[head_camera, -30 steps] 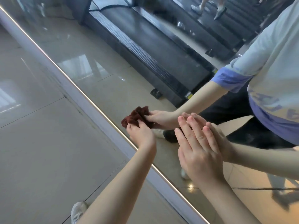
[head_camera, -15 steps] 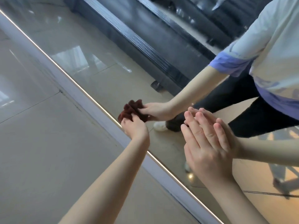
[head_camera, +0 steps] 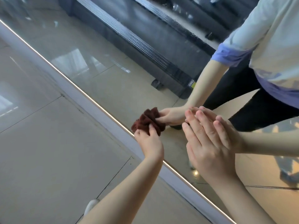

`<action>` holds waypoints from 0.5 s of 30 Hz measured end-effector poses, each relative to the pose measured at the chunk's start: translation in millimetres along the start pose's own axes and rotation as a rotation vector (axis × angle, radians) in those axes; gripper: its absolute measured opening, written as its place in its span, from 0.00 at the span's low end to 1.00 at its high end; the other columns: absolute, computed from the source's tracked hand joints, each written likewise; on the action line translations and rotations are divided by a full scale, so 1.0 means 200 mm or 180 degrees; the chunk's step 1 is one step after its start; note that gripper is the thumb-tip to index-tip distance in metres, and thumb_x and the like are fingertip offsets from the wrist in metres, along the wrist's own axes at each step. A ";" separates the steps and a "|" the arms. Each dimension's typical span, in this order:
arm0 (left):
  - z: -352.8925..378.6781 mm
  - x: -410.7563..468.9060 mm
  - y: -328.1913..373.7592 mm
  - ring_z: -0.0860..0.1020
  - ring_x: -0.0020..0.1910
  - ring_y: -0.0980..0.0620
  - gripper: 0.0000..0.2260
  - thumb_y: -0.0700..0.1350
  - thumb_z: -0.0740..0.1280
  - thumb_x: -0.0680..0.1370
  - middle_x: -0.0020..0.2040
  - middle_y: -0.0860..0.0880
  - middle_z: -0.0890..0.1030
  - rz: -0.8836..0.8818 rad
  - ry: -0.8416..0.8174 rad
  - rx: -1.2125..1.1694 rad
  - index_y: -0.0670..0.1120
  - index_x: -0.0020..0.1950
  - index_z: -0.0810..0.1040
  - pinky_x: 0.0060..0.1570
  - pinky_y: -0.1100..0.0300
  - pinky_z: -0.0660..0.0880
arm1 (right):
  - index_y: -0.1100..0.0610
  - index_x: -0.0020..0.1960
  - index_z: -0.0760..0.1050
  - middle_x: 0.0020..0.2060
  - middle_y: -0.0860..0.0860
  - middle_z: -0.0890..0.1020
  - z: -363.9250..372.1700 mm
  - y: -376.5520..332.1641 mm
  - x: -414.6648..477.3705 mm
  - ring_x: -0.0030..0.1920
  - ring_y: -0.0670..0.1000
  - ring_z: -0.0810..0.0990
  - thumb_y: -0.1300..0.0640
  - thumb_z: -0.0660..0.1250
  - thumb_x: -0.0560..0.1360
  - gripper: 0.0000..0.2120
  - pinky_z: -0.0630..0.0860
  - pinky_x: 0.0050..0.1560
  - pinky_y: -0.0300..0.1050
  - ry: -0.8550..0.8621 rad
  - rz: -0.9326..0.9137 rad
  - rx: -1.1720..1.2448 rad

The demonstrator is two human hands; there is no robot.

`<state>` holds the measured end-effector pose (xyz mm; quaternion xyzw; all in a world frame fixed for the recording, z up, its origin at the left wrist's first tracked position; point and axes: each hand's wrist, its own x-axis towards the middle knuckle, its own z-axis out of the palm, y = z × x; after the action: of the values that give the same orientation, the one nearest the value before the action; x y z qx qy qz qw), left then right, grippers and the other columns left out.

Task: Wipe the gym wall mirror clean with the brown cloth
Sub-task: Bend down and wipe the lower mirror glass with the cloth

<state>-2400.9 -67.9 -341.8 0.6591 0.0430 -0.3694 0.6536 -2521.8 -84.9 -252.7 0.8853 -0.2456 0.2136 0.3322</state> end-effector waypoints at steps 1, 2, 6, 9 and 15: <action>0.01 -0.03 -0.01 0.74 0.64 0.48 0.17 0.42 0.59 0.85 0.68 0.44 0.70 -0.0024 -0.0004 0.0022 0.35 0.71 0.68 0.68 0.58 0.69 | 0.61 0.69 0.75 0.72 0.55 0.69 0.00 0.00 0.00 0.75 0.54 0.63 0.61 0.58 0.82 0.17 0.52 0.76 0.50 -0.0023 -0.0011 0.0013; 0.02 -0.02 0.00 0.73 0.63 0.50 0.17 0.43 0.58 0.85 0.68 0.46 0.68 -0.0071 0.0042 0.0080 0.35 0.71 0.67 0.64 0.63 0.67 | 0.61 0.69 0.74 0.72 0.56 0.70 -0.01 0.01 0.00 0.75 0.54 0.63 0.61 0.57 0.82 0.17 0.52 0.76 0.50 -0.0045 -0.0034 0.0036; 0.01 0.08 -0.01 0.74 0.65 0.46 0.19 0.45 0.59 0.85 0.70 0.43 0.69 -0.0258 0.0150 0.0109 0.36 0.73 0.67 0.60 0.65 0.69 | 0.62 0.70 0.73 0.72 0.56 0.70 -0.03 0.05 -0.02 0.75 0.54 0.63 0.62 0.57 0.82 0.18 0.53 0.76 0.50 -0.0121 -0.0216 0.0003; 0.00 -0.02 -0.07 0.78 0.61 0.47 0.20 0.50 0.61 0.82 0.67 0.42 0.73 -0.0044 -0.0136 0.0228 0.39 0.70 0.72 0.68 0.50 0.72 | 0.62 0.70 0.73 0.72 0.56 0.69 -0.05 0.09 -0.07 0.74 0.54 0.64 0.62 0.61 0.79 0.19 0.52 0.76 0.50 -0.0093 -0.0306 -0.0088; 0.02 -0.15 -0.16 0.80 0.58 0.50 0.17 0.51 0.63 0.80 0.63 0.43 0.76 0.0061 -0.0268 0.0129 0.42 0.64 0.76 0.65 0.47 0.75 | 0.63 0.72 0.71 0.72 0.56 0.70 -0.12 0.22 -0.24 0.74 0.54 0.65 0.62 0.68 0.74 0.26 0.52 0.77 0.50 -0.0220 -0.0499 -0.0401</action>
<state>-2441.5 -54.2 -351.1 0.6565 0.0017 -0.3913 0.6449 -2589.5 -83.3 -240.4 0.8860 -0.1999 0.1404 0.3942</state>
